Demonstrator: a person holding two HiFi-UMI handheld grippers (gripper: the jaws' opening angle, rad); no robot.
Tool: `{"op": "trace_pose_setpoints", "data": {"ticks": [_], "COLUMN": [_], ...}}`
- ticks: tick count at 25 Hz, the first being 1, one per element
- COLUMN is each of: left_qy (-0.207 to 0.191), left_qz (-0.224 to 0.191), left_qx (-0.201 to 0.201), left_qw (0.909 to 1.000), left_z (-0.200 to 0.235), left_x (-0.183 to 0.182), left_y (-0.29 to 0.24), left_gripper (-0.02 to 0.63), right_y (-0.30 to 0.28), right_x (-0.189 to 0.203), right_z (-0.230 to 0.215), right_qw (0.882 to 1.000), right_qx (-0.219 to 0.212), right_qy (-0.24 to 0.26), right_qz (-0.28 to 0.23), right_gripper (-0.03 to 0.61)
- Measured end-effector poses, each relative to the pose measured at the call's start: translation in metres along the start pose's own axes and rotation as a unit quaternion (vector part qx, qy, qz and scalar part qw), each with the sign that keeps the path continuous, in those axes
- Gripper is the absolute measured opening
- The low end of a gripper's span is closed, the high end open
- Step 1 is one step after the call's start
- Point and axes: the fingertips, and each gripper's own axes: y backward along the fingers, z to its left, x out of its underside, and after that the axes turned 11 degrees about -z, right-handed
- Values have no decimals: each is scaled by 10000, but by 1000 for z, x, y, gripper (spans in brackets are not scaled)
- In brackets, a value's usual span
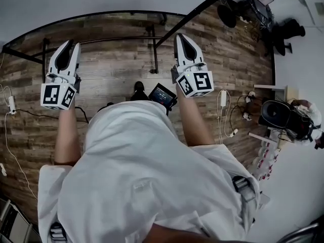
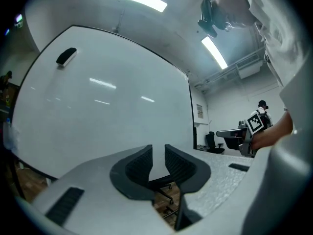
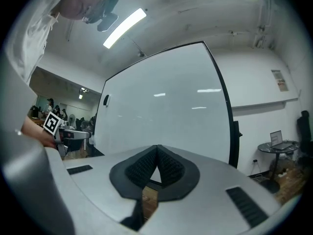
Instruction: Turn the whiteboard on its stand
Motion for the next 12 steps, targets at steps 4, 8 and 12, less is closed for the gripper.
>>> {"op": "trace_pose_setpoints", "data": {"ticks": [4,8,12], "left_qy": [-61,30,154], "left_qz": [175,335,387], "left_qx": [-234,-299,-288], "left_qw": [9996,9990,9987], "left_z": [24,37,37], "left_x": [0,7,16], "left_y": [40,76,102], "left_gripper": [26,9,9], "right_y": [8,16,29], "right_x": [5,15,16], "right_z": [46,80,108], "right_qw": [9999,9994,9996], "right_qx": [63,131,-33], "right_qy": [93,251,195], "right_qz": [39,195,182], "right_gripper": [-3,-2,-3]}}
